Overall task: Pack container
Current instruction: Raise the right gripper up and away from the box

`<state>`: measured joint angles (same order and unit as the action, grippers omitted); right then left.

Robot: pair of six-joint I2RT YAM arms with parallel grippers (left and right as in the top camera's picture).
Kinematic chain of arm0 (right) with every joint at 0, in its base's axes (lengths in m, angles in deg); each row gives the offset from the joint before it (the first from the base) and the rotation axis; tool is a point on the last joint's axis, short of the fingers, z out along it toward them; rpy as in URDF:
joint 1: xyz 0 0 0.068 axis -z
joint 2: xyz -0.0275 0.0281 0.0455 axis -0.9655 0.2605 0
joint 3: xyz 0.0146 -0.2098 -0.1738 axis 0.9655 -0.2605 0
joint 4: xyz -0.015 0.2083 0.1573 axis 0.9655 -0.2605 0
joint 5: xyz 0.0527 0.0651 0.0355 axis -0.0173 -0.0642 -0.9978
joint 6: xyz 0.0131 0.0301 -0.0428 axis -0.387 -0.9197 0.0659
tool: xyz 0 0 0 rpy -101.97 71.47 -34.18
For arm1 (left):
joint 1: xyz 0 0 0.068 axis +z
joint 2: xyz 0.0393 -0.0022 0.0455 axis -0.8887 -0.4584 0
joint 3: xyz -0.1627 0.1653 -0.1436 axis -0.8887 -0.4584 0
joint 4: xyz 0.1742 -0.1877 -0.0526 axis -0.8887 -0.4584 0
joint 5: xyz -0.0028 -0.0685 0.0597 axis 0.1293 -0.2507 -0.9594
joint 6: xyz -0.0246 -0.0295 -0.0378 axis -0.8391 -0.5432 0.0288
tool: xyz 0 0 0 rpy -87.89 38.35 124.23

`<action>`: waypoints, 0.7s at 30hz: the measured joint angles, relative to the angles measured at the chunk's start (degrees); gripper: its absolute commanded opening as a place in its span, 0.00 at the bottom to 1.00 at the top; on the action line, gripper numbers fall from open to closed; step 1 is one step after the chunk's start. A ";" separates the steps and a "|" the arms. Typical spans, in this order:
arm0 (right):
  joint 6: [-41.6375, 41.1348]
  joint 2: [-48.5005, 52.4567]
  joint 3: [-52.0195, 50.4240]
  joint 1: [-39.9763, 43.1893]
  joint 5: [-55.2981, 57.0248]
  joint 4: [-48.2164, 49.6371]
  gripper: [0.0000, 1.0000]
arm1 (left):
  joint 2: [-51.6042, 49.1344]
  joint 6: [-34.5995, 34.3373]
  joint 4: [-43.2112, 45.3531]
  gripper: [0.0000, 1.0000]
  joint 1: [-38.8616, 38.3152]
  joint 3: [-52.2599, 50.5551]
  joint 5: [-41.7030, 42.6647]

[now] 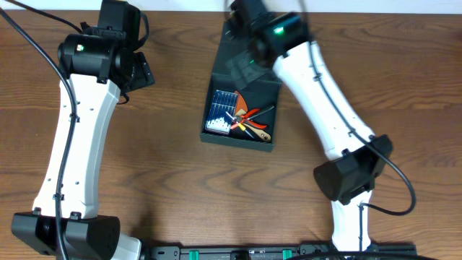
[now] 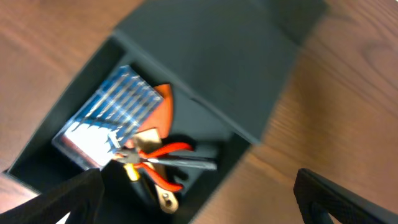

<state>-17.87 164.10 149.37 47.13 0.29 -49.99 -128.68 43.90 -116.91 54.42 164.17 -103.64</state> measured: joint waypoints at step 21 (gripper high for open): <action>-4.98 0.00 1.92 23.82 -3.10 -7.13 0.01 | 0.00 0.00 0.17 0.98 0.00 0.00 0.02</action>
<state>-22.85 164.10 151.29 70.95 -2.82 -57.12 -128.68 43.90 -116.74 54.42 164.17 -103.62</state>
